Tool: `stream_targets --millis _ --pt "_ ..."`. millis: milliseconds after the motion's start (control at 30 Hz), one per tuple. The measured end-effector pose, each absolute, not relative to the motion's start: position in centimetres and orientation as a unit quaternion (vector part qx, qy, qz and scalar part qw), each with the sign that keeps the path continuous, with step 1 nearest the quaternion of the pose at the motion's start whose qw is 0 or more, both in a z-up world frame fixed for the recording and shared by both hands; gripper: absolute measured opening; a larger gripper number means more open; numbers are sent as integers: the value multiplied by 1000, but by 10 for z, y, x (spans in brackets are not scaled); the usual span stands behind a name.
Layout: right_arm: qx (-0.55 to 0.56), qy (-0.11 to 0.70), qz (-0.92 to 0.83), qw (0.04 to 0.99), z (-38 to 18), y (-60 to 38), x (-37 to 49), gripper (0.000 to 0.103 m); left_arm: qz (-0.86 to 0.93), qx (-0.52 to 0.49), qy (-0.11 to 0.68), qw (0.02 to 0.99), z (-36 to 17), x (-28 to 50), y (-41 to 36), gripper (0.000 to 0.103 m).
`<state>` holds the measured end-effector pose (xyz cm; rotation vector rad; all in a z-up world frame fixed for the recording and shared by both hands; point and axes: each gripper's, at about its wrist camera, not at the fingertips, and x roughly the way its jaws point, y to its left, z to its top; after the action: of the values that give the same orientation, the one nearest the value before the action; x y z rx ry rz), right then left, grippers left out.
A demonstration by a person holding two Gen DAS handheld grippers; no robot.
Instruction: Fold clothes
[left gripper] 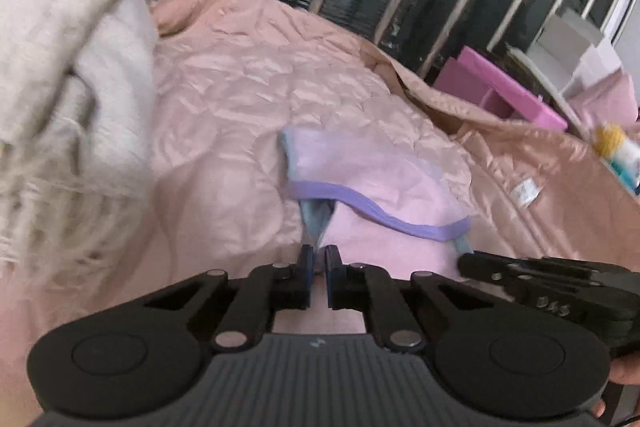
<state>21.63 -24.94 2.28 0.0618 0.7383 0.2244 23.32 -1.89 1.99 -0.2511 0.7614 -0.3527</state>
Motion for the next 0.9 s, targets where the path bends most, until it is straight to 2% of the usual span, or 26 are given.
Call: stream_targets --millis 33,67,100,167,233,333,400,500,533,567,600,633,667,700,733,767,800,833,900 --pt "31 352 109 929 31 -250 213 9 -175 -126 374 902 27 230 -16 22" --pt "31 337 109 935 41 -251 209 10 -182 -132 375 899 35 228 -14 40" --pt "33 323 110 939 48 -252 207 11 -178 -147 361 903 43 227 -15 41" --pt "43 299 117 946 59 -251 209 11 -169 -176 333 911 60 224 -18 41" --pt "59 298 122 945 55 -249 228 11 -165 -163 343 910 60 242 -42 39" --pt "48 361 95 927 23 -241 258 9 -149 -142 328 922 73 211 -32 16" --pt "39 355 80 930 18 -241 253 5 -138 -128 318 929 82 190 -26 18" --pt "36 332 63 940 44 -250 224 18 -122 -107 303 939 96 160 -16 21" --pt "42 313 68 947 59 -254 211 28 -117 -100 298 942 100 150 -12 26" --pt "44 297 74 951 70 -256 195 34 -112 -93 293 945 105 139 -9 39" --pt "43 285 79 954 79 -257 175 47 -106 -86 288 948 109 129 -6 47" --pt "42 272 84 958 88 -259 156 52 -101 -79 283 951 114 119 -2 59" --pt "42 260 89 961 97 -260 137 53 -95 -72 278 953 118 109 1 70" --pt "41 247 94 964 105 -262 118 57 -90 -65 273 956 123 98 4 75" --pt "40 235 99 966 114 -263 99 65 -84 -58 267 958 127 88 8 84" --pt "39 222 105 969 123 -265 80 71 -79 -51 262 960 132 78 11 90" --pt "38 209 110 971 132 -266 60 87 -72 -49 257 963 125 58 18 94" --pt "36 204 109 972 131 -267 41 97 -65 -46 251 965 119 37 26 102" --pt "29 223 100 969 107 -262 11 99 -48 -35 266 962 96 12 30 102"
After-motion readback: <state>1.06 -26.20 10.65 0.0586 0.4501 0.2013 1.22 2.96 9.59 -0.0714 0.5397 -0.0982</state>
